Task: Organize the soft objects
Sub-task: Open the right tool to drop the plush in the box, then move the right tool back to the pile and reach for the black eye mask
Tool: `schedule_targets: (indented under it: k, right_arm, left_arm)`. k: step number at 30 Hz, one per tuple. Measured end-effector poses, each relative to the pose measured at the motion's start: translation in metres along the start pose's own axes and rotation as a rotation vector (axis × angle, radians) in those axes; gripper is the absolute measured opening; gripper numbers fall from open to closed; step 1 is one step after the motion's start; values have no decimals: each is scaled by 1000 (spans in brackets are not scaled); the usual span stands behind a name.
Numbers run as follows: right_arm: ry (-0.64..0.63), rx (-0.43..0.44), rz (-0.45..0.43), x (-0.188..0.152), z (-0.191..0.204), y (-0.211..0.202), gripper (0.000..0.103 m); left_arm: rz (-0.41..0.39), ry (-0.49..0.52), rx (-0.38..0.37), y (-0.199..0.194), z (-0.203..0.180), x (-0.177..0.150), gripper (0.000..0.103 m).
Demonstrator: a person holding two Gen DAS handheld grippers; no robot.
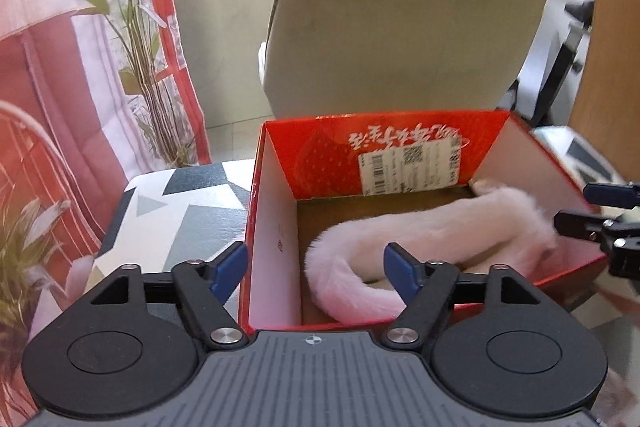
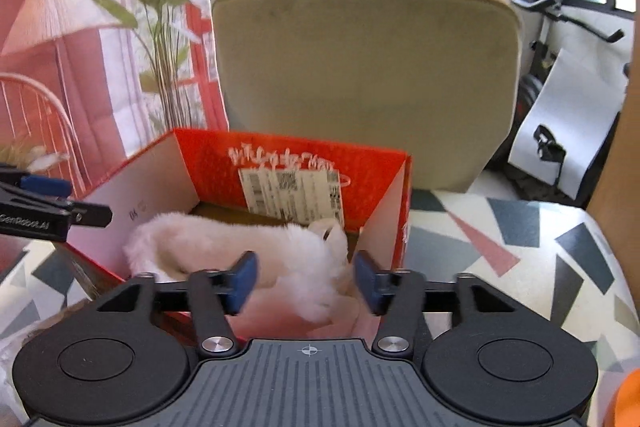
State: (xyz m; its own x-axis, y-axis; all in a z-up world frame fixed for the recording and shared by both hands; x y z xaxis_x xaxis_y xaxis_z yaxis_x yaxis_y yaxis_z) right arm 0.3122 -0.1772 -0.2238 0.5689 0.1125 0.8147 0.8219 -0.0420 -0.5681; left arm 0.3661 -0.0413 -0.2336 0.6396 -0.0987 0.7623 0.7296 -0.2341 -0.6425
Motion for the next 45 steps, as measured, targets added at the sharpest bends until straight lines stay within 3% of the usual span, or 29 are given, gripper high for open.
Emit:
schedule_targets:
  k: [3, 7, 10, 14, 18, 21, 25, 34, 41, 45]
  right_arm:
    - [8, -9, -45, -1, 4, -17, 76]
    - [10, -30, -105, -4, 11, -43, 96]
    - [22, -46, -144, -10, 16, -63, 103]
    - [42, -40, -196, -18, 24, -89, 103]
    - [66, -31, -223, -32, 33, -113, 103]
    - [90, -22, -221, -46, 39, -126, 103]
    - [82, -30, -221, -66, 47, -140, 103]
    - [7, 12, -157, -107, 68, -147, 103]
    - [-35, 20, -88, -131, 81, -142, 103]
    - [-53, 14, -36, -143, 83, -133, 103]
  left_arm:
    - [-22, -29, -47, -20, 2, -7, 80]
    - [-60, -55, -35, -44, 7, -18, 80]
    - [-96, -70, -30, -66, 10, -30, 80]
    - [-111, -87, -24, -89, 14, -50, 80]
    - [-163, -92, 9, -108, 20, -69, 91]
    - [-175, -64, 54, -120, 22, -84, 91]
    - [-209, -58, 42, -139, 23, -108, 91]
    - [-97, -69, -2, -134, 15, -169, 91]
    - [-66, -66, -13, -129, 18, -180, 91]
    - [1, -72, -9, -117, 19, -191, 91]
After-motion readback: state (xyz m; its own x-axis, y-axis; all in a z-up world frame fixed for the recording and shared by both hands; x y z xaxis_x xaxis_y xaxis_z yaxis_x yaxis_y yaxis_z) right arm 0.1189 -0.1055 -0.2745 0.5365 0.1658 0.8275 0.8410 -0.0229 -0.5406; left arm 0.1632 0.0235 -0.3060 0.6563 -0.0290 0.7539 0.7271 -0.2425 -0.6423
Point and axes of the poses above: each gripper's, at about its wrist camera, not at the fingertips, and y roughly the way its jaws point, z to its left, x to its top, the point moved 8 cm from there along y, roughly the way its jaws point, and after that the axes turned 12 degrees about -y, right-handed, at the moved point
